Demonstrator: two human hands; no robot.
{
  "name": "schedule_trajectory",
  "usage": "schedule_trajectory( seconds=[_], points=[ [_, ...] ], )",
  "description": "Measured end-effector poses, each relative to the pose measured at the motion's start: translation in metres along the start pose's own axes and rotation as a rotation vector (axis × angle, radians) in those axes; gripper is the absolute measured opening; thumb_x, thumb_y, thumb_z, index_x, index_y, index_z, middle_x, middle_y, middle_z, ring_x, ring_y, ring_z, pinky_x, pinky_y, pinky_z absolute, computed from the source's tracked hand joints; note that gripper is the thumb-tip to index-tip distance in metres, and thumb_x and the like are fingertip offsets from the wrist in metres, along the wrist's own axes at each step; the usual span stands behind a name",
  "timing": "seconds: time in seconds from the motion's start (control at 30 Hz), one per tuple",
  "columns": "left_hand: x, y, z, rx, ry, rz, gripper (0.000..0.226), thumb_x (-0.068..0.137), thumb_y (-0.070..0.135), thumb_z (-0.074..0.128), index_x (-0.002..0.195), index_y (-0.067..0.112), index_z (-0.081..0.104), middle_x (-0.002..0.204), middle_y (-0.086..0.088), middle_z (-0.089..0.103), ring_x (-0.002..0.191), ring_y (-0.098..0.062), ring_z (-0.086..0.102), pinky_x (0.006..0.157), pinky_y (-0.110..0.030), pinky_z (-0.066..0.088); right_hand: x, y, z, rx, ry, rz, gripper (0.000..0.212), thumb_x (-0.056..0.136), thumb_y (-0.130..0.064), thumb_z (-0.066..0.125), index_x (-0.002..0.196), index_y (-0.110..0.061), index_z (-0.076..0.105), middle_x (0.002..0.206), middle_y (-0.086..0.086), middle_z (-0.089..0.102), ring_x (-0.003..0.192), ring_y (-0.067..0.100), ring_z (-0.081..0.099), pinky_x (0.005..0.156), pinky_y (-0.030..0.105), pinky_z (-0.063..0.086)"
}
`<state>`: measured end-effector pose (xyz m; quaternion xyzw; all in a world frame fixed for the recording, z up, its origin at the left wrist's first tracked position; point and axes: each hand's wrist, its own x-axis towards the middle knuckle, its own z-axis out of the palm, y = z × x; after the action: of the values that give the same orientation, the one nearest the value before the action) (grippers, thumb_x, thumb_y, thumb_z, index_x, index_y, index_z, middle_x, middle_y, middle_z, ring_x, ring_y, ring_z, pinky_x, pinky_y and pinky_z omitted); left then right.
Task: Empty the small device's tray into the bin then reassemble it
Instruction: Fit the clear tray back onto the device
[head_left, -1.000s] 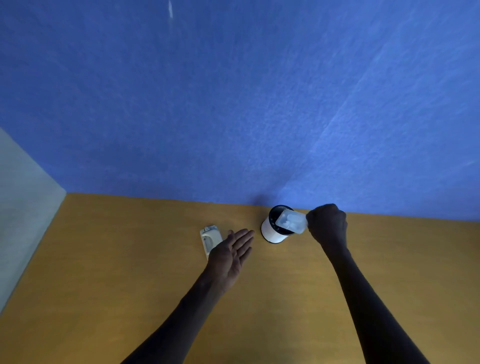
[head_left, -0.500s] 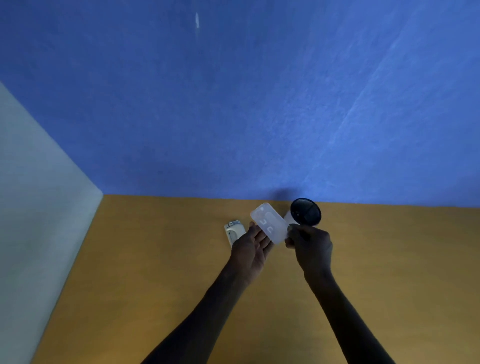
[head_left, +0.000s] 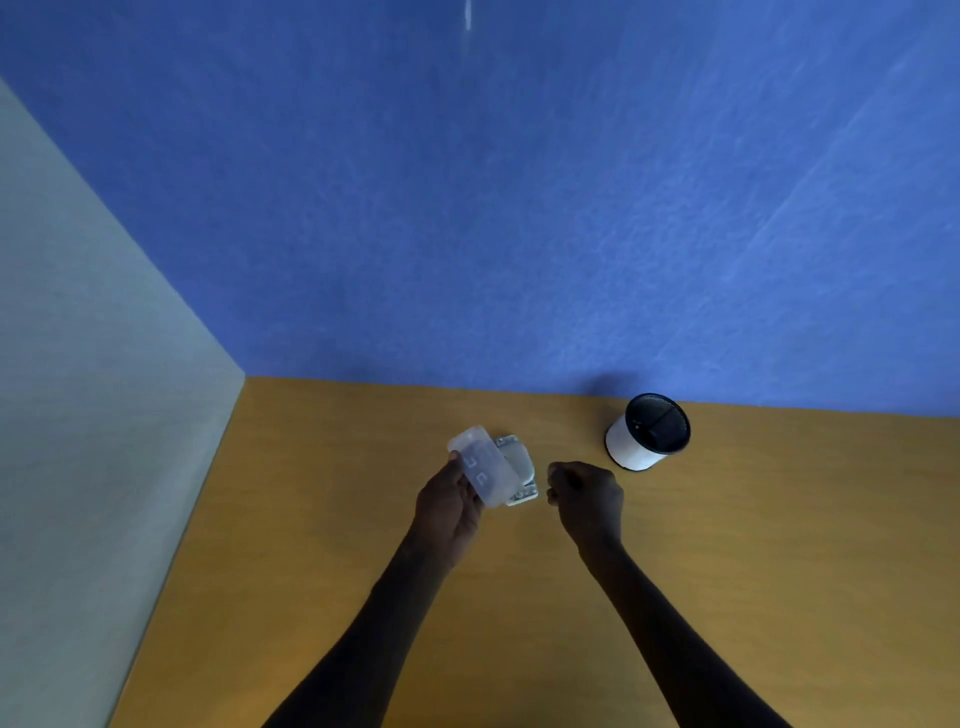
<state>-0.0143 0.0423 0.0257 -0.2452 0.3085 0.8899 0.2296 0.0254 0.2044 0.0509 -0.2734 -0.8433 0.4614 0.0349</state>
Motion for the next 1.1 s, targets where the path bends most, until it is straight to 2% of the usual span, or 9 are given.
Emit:
schedule_trajectory(
  seconds=[0.07, 0.17, 0.27, 0.4, 0.53, 0.7, 0.87, 0.97, 1.1],
  points=[
    [0.003, 0.006, -0.007, 0.004, 0.023, 0.001, 0.025, 0.101, 0.021, 0.046, 0.112, 0.004, 0.060, 0.092, -0.008, 0.079, 0.085, -0.019, 0.075, 0.064, -0.029, 0.060, 0.008, 0.004, 0.004, -0.083, -0.020, 0.002, 0.030, 0.088, -0.009, 0.059, 0.060, 0.002, 0.061, 0.057, 0.019, 0.061, 0.053, 0.033, 0.055, 0.058, 0.038, 0.052],
    [0.007, 0.012, -0.014, 0.016, 0.067, 0.001, 0.023, 0.102, 0.020, 0.045, 0.109, 0.005, 0.060, 0.088, -0.006, 0.079, 0.080, -0.016, 0.075, 0.061, -0.027, 0.059, 0.017, 0.006, 0.013, -0.169, -0.057, -0.017, 0.041, 0.088, -0.012, 0.065, 0.051, -0.008, 0.048, 0.048, 0.001, 0.045, 0.047, 0.011, 0.036, 0.051, 0.027, 0.036],
    [0.010, 0.014, -0.017, 0.034, 0.109, -0.002, 0.023, 0.103, 0.020, 0.045, 0.108, 0.005, 0.061, 0.085, -0.004, 0.079, 0.078, -0.014, 0.075, 0.059, -0.026, 0.058, 0.025, 0.006, 0.024, -0.153, -0.129, 0.034, 0.037, 0.086, -0.021, 0.071, 0.062, 0.005, 0.061, 0.056, 0.010, 0.053, 0.053, 0.019, 0.046, 0.055, 0.030, 0.036],
    [0.012, 0.014, -0.022, 0.056, 0.149, -0.009, 0.023, 0.101, 0.023, 0.048, 0.107, 0.005, 0.061, 0.086, -0.005, 0.078, 0.080, -0.015, 0.074, 0.063, -0.027, 0.059, 0.030, 0.002, 0.038, -0.134, -0.177, 0.089, 0.026, 0.083, -0.024, 0.074, 0.082, 0.001, 0.074, 0.079, 0.017, 0.075, 0.070, 0.030, 0.070, 0.064, 0.042, 0.055],
    [0.013, 0.015, -0.025, 0.060, 0.184, -0.026, 0.024, 0.102, 0.023, 0.048, 0.111, 0.005, 0.060, 0.103, -0.010, 0.073, 0.092, -0.019, 0.070, 0.069, -0.029, 0.056, 0.034, -0.001, 0.045, -0.116, -0.160, 0.185, 0.023, 0.079, -0.021, 0.078, 0.091, -0.001, 0.076, 0.084, 0.015, 0.077, 0.072, 0.026, 0.072, 0.062, 0.036, 0.056],
    [0.012, 0.018, -0.026, 0.090, 0.179, -0.019, 0.022, 0.102, 0.021, 0.047, 0.108, 0.005, 0.060, 0.092, -0.008, 0.075, 0.082, -0.017, 0.072, 0.063, -0.028, 0.058, 0.033, -0.007, 0.041, -0.048, -0.145, 0.243, 0.023, 0.078, -0.019, 0.080, 0.090, 0.001, 0.076, 0.079, 0.012, 0.075, 0.070, 0.023, 0.071, 0.048, 0.023, 0.048],
    [0.012, 0.017, -0.022, 0.109, 0.141, -0.005, 0.024, 0.102, 0.022, 0.046, 0.111, 0.004, 0.060, 0.103, -0.011, 0.071, 0.094, -0.023, 0.067, 0.082, -0.037, 0.054, 0.028, -0.024, 0.027, -0.022, -0.106, 0.131, 0.030, 0.079, -0.021, 0.081, 0.102, -0.003, 0.076, 0.093, 0.010, 0.078, 0.069, 0.014, 0.072, 0.056, 0.025, 0.057],
    [0.012, 0.015, -0.017, 0.097, 0.081, -0.008, 0.027, 0.102, 0.023, 0.044, 0.111, 0.005, 0.063, 0.096, -0.008, 0.076, 0.089, -0.021, 0.072, 0.078, -0.035, 0.056, 0.023, -0.038, 0.022, -0.029, -0.142, 0.046, 0.024, 0.079, -0.023, 0.080, 0.097, -0.007, 0.078, 0.089, 0.005, 0.079, 0.071, 0.011, 0.073, 0.062, 0.030, 0.058],
    [0.008, 0.010, -0.008, 0.094, 0.038, -0.034, 0.029, 0.101, 0.024, 0.046, 0.112, 0.005, 0.066, 0.096, -0.009, 0.077, 0.087, -0.020, 0.074, 0.067, -0.031, 0.060, 0.013, -0.049, 0.022, -0.054, -0.198, -0.027, 0.016, 0.080, -0.023, 0.079, 0.091, -0.011, 0.079, 0.081, -0.001, 0.078, 0.064, -0.001, 0.068, 0.052, 0.016, 0.053]
  ],
)
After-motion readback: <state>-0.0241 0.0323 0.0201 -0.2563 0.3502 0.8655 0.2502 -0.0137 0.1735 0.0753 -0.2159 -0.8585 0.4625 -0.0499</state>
